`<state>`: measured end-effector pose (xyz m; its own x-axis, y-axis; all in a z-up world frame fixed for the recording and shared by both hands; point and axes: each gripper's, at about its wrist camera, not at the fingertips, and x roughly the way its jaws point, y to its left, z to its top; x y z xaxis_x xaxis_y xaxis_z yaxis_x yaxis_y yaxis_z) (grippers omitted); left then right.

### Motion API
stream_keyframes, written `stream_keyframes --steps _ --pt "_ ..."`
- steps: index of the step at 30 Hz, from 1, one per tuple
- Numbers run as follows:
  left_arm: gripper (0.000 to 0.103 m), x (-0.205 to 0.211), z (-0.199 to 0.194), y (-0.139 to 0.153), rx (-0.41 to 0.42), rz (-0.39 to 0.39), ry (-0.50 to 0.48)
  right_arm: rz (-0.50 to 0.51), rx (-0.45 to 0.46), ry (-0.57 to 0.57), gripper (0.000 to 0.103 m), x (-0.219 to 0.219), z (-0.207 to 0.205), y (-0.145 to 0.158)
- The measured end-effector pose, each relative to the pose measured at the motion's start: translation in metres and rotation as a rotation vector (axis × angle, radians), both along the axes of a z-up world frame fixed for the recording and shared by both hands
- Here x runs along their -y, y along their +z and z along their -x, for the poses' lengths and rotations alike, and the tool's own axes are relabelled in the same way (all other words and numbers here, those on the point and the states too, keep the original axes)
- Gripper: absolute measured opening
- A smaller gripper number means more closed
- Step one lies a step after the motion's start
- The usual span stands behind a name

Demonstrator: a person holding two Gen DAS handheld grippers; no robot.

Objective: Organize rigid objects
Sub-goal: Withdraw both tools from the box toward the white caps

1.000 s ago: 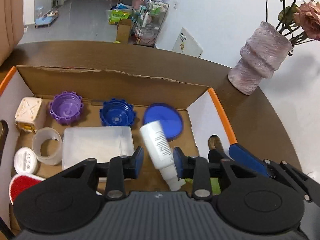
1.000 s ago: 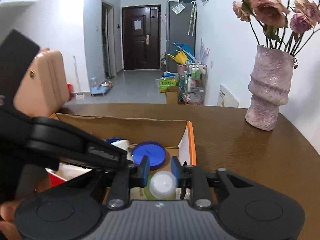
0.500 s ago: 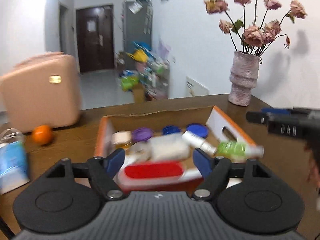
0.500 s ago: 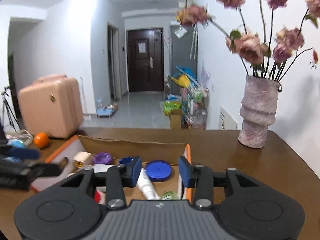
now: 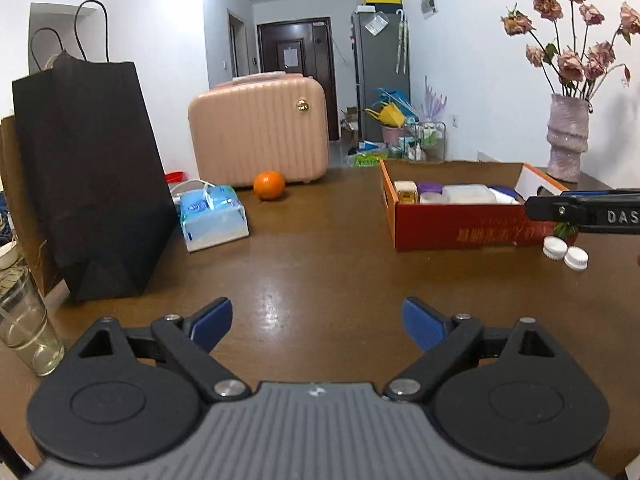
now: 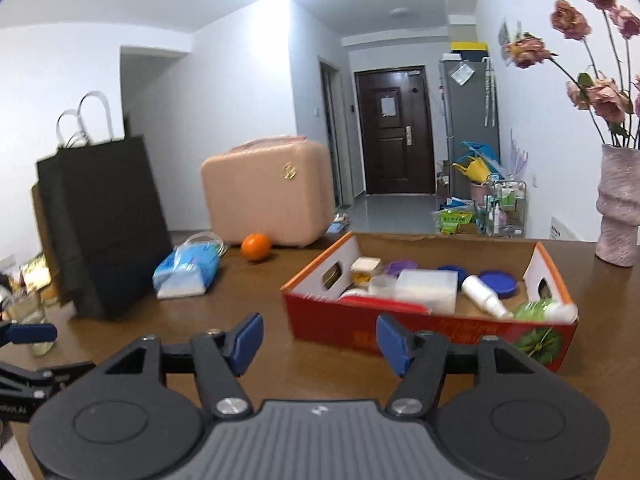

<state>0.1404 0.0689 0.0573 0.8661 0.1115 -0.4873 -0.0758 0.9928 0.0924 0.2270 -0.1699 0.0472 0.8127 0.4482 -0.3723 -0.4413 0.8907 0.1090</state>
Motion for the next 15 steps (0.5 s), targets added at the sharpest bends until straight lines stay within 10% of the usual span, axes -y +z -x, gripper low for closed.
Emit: stream_keyframes --steps 15 --pt "0.099 0.058 0.004 0.003 0.023 -0.087 -0.128 0.065 0.018 -0.159 0.078 0.069 0.042 -0.011"
